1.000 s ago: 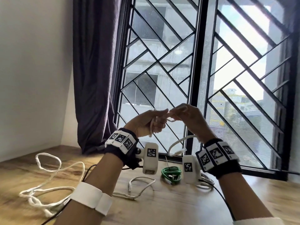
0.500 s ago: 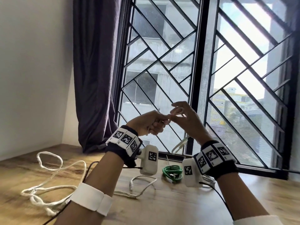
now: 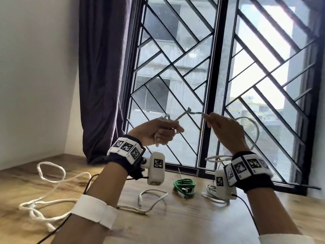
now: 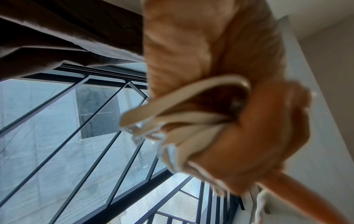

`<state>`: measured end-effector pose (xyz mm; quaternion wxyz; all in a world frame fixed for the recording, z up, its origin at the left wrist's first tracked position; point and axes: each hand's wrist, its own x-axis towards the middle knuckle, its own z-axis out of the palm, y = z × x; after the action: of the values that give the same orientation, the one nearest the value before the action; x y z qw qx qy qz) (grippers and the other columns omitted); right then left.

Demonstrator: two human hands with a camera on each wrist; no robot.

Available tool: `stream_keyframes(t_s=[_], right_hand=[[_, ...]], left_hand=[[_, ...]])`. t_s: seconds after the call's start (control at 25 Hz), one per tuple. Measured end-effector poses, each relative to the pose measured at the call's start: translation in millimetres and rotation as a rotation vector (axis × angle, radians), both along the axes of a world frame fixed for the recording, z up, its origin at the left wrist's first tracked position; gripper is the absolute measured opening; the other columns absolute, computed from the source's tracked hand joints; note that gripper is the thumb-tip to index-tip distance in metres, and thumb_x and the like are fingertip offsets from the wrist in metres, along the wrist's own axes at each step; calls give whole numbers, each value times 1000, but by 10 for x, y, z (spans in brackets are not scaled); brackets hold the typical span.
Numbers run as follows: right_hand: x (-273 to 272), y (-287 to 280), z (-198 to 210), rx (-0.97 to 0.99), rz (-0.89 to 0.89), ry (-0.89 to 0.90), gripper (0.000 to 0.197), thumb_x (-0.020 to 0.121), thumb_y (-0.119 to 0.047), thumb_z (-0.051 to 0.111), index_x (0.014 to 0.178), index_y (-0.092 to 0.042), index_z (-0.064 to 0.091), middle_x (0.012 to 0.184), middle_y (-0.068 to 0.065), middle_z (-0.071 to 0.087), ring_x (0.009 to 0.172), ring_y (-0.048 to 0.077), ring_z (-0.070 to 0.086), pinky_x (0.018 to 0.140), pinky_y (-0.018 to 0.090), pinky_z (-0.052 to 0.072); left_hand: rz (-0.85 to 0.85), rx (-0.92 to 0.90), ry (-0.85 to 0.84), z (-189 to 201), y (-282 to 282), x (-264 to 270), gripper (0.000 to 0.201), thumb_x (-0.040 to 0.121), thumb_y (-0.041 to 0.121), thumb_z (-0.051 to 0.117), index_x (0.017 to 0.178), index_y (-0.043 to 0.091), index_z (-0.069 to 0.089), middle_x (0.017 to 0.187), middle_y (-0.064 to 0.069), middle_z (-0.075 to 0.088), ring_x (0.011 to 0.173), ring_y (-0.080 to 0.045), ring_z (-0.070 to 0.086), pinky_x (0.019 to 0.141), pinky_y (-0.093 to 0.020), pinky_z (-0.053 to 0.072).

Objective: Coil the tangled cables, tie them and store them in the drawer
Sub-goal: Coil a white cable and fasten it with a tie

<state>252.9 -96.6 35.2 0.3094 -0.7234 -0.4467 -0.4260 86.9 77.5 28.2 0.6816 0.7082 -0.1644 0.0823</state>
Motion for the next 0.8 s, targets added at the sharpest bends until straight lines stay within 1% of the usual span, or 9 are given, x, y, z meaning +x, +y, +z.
stream_keyframes(t_s=[0.08,0.2,0.32,0.4,0.52,0.6,0.68,0.76,0.8], right_hand=[[-51,26,-54,7,-119,21,49,92,-57,29,86,-20,60,84,3,69,84,31,64,67,33,38],[-158,218,-185,-116,-30,178,51,95,-55,25,83,-21,62,85,3,68,86,28,63,70,33,39],[-291,325,-211,-212,10,158,49,98,-49,26,75,-22,61,73,1,64,81,23,62,77,34,39],[-357,403,-216,-296,162,178,46,99,-40,28,70,-21,59,59,0,61,66,17,61,75,32,41],[-508,591,-295,-476,454,481,34,101,-24,33,73,-15,49,58,-1,53,53,13,50,58,24,43],[-635,690,-329,-631,506,559,16,98,-8,37,85,-10,45,67,0,50,59,11,47,55,19,40],[-720,671,-297,-754,527,580,7,96,-3,38,95,-9,41,72,1,52,63,8,50,59,17,43],[-739,563,-211,-844,539,624,10,96,-5,43,103,-11,41,74,1,56,68,9,54,69,22,46],[-727,503,-168,-894,520,629,14,96,-6,45,108,-12,42,75,1,58,70,9,55,73,23,46]], left_hand=[[-192,43,26,-10,-38,-24,25,91,22,53,78,4,65,41,9,26,33,-2,22,30,-11,25],[-307,73,70,13,-194,4,35,88,24,60,56,12,53,37,9,29,30,-4,19,29,-11,16],[-391,6,33,27,-171,26,39,91,22,57,54,12,53,38,6,28,30,-6,23,30,-9,24],[-380,-72,-92,54,-171,15,34,93,21,53,62,9,59,40,5,37,31,-6,34,33,-11,35],[-145,-262,-284,133,-286,39,30,88,23,49,68,9,67,60,0,63,49,-12,59,46,-22,51],[-5,-367,-388,181,-288,90,29,85,21,47,70,7,68,88,-9,72,78,-22,70,67,-36,60],[150,-326,-442,188,-224,153,25,90,18,46,83,4,66,106,-10,69,99,-26,67,83,-48,55],[394,-248,-453,170,-151,207,17,97,15,43,98,4,55,110,-5,66,106,-23,62,88,-46,50],[496,-213,-455,159,-148,226,13,98,14,43,99,5,52,109,-2,65,108,-22,60,90,-45,46]])
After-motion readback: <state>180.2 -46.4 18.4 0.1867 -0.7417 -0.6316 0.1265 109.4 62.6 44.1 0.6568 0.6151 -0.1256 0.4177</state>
